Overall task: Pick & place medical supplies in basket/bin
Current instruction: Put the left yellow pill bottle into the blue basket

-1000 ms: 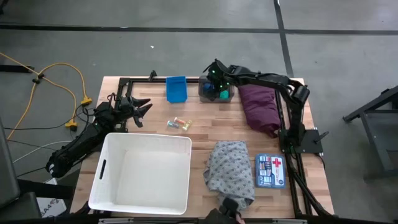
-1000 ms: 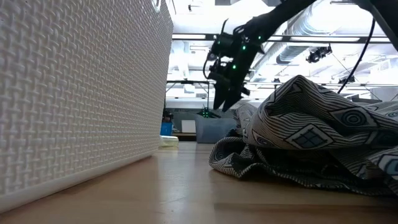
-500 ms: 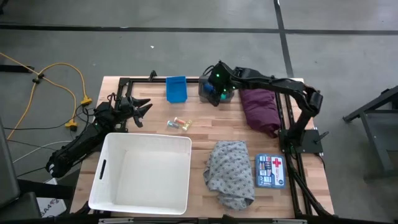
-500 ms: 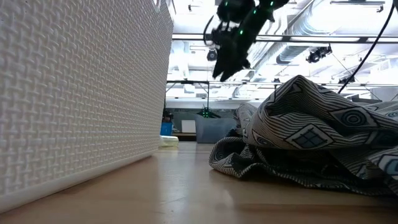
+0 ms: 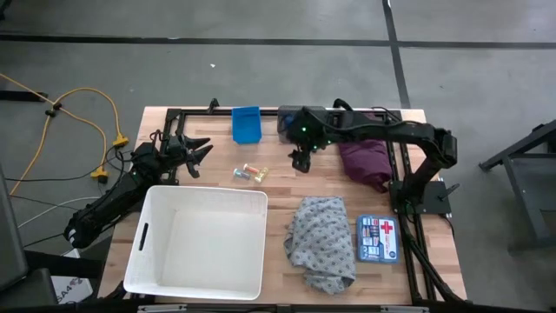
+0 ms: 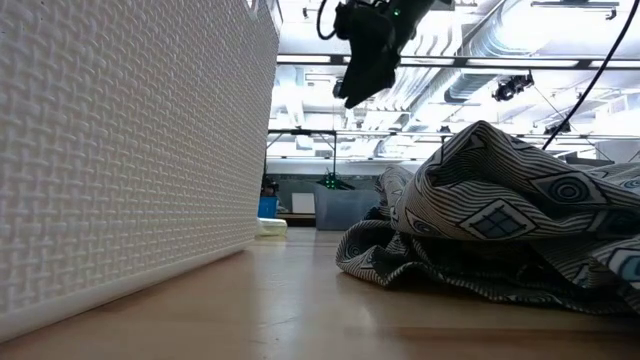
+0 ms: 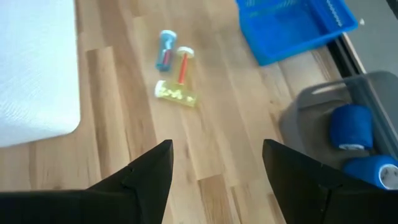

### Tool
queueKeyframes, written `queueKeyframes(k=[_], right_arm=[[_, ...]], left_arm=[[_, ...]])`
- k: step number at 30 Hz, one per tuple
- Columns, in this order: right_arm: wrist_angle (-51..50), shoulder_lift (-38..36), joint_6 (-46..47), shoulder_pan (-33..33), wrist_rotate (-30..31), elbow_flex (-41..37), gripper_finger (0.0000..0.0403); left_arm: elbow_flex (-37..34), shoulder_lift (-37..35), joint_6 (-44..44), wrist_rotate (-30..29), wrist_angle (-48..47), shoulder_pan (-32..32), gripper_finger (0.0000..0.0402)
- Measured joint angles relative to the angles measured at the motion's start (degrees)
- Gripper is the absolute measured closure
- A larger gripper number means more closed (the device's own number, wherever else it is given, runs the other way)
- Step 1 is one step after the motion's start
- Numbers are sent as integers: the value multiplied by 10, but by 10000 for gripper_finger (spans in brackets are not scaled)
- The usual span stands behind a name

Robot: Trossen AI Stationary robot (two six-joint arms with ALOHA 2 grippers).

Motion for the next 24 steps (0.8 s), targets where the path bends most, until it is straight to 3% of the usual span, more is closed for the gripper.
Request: queueKeyframes(k=[24], right_arm=[[-104,-21,-9,-9,2,-1,168]], left_arm=[[0,0,0,0,0,0,266]])
